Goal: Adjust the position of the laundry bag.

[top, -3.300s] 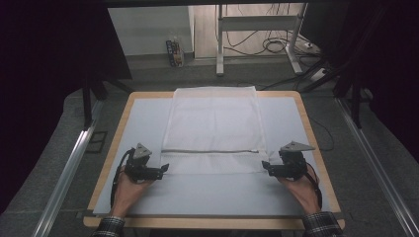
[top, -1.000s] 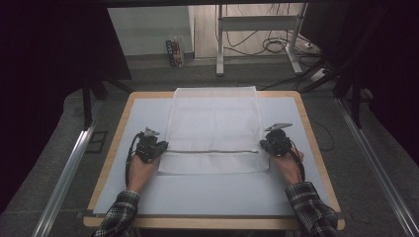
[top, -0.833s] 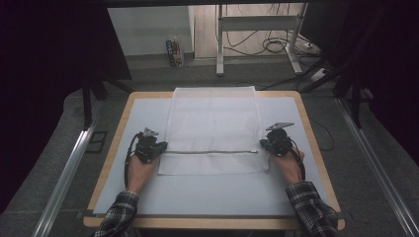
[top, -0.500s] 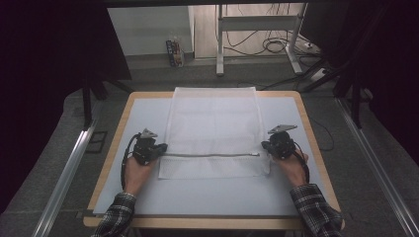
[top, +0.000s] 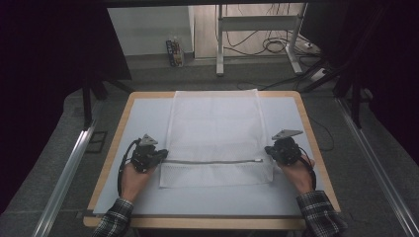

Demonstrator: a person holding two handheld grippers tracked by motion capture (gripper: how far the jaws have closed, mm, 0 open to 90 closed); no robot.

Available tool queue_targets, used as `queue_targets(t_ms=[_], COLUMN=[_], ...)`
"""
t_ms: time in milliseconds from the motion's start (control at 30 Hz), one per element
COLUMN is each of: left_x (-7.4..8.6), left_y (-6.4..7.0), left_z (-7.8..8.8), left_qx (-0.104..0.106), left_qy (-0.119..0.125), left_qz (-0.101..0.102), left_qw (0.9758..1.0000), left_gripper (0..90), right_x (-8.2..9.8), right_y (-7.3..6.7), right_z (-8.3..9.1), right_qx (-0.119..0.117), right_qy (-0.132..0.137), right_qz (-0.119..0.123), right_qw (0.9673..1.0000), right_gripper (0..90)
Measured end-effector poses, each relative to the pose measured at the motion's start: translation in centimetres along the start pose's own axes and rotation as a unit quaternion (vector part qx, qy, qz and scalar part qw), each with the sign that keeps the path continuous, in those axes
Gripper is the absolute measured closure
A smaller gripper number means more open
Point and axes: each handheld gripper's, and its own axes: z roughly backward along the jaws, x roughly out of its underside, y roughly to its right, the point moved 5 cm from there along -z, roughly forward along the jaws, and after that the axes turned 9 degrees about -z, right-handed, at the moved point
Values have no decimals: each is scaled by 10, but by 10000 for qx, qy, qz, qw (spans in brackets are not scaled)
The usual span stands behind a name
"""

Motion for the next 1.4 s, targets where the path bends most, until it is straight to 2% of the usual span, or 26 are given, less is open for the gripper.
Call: queue_targets(t_ms=[133,267,367,500,700,900,967,1100,1400], left_x=[2,5,10,14,16,22,26,32,38], left_y=[5,11,16,20,28,36,39,43,49], left_z=[7,11,17,23,27,33,37,40,43], left_qx=[41,57,19,63,107,148,150,250,308], left_qy=[15,-17,-100,-68,-85,-121,-159,-155,-284], left_qz=[-24,-76,-195,-217,-318,-356,-383,-322,-402], left_qw=[10000,10000,9998,9997,9994,9992,9990,9990,9983], left_gripper=[869,868,867,867,868,868,867,865,862], right_x=[3,7,12,18,28,34,37,42,55], right_y=[-5,-12,-19,-26,-29,-31,-35,-40,-45], right_z=[7,13,19,27,36,38,41,44,50], right_qx=[-47,42,76,13,-101,-168,-199,-227,-361], right_qy=[23,9,-58,-64,-82,-135,-172,-205,-376], right_qz=[29,196,292,300,304,291,347,416,343], right_qw=[10000,9998,9995,9995,9995,9993,9991,9987,9981], right_gripper=[885,885,885,885,885,885,885,885,883])
